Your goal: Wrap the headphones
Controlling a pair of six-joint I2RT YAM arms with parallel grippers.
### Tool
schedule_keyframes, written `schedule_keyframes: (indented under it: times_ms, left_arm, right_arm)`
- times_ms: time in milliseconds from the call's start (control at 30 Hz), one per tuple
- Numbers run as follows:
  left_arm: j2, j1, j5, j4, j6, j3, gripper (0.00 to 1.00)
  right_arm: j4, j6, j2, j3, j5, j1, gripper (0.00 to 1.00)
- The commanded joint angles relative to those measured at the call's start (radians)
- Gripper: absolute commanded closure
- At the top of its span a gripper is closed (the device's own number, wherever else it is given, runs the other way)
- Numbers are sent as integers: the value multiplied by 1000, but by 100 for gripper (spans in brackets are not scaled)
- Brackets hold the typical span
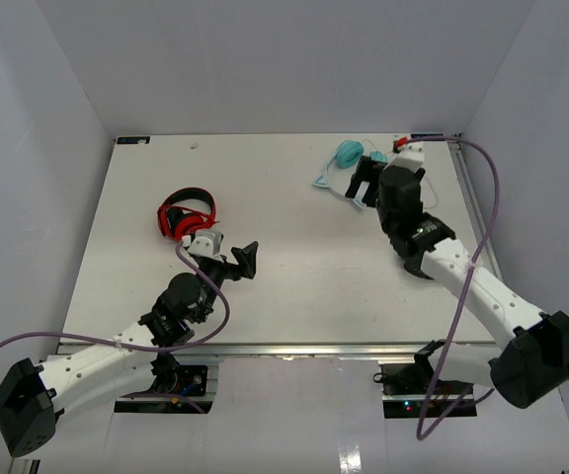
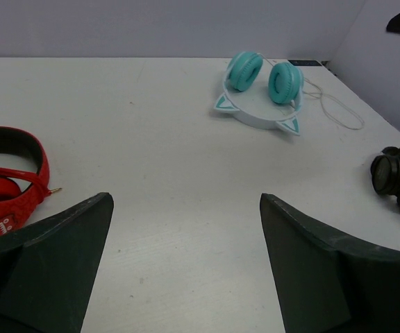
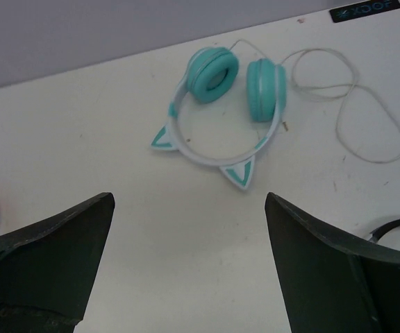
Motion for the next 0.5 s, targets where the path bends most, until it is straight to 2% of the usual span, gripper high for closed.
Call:
schedule_keyframes:
  times_ms: [0, 100, 200, 467]
  left_arm:
    - [-15, 1, -116, -7, -6, -14, 2]
    - [-9, 1, -108, -18, -10, -4, 2]
    - [6, 1, -108, -20, -17, -5, 2]
    - [22, 1, -111, -23, -18, -2, 2]
  right_arm:
    - [-22, 29, 166, 162, -135, -149, 5]
    - [-94, 32, 323, 342, -101, -199, 6]
    - [-103, 30, 445, 410, -76, -233, 8]
    - [-143, -48, 716, 608, -104, -311, 26]
